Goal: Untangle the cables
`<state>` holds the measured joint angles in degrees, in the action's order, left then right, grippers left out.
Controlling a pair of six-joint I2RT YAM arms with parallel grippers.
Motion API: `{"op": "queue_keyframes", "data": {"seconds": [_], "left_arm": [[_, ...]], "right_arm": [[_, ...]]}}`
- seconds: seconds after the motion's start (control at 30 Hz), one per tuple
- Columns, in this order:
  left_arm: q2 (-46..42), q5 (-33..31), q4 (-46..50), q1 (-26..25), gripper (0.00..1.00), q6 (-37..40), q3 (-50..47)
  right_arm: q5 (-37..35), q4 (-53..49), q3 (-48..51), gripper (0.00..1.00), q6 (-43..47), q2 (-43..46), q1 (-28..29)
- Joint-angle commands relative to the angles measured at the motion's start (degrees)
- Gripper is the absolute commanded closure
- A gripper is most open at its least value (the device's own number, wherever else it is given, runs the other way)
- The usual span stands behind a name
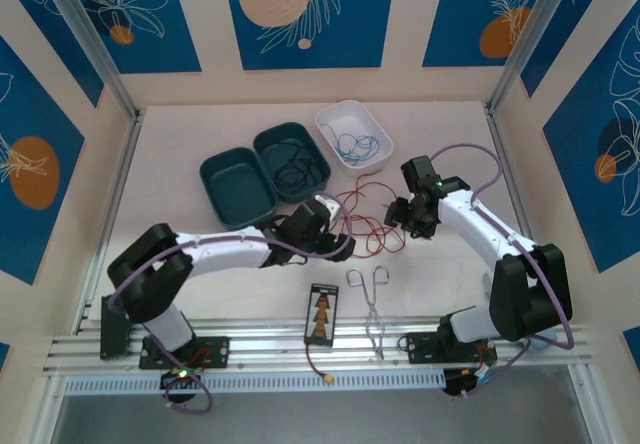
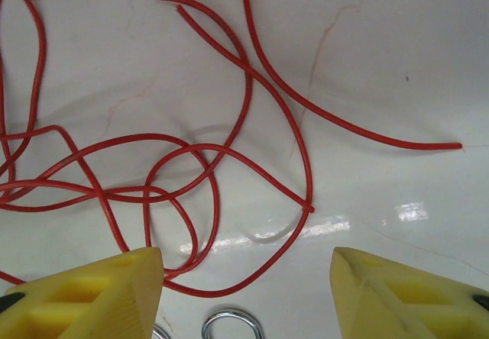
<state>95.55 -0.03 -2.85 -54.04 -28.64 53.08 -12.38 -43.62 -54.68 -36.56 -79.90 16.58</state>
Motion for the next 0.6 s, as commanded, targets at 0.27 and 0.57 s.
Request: {"op": "queue_keyframes", "data": {"seconds": [0.27, 0.57], "left_arm": [[10.4, -1.2, -7.8, -0.1, 0.42, 0.3, 7.1], [8.4, 0.4, -3.5, -0.4, 0.95, 4.7, 10.9]], "right_arm": [[4.3, 3.7, 2.4, 0.40, -1.7, 1.2, -0.6], [5.3, 5.3, 3.5, 0.40, -2.2, 1.5, -0.5]]}}
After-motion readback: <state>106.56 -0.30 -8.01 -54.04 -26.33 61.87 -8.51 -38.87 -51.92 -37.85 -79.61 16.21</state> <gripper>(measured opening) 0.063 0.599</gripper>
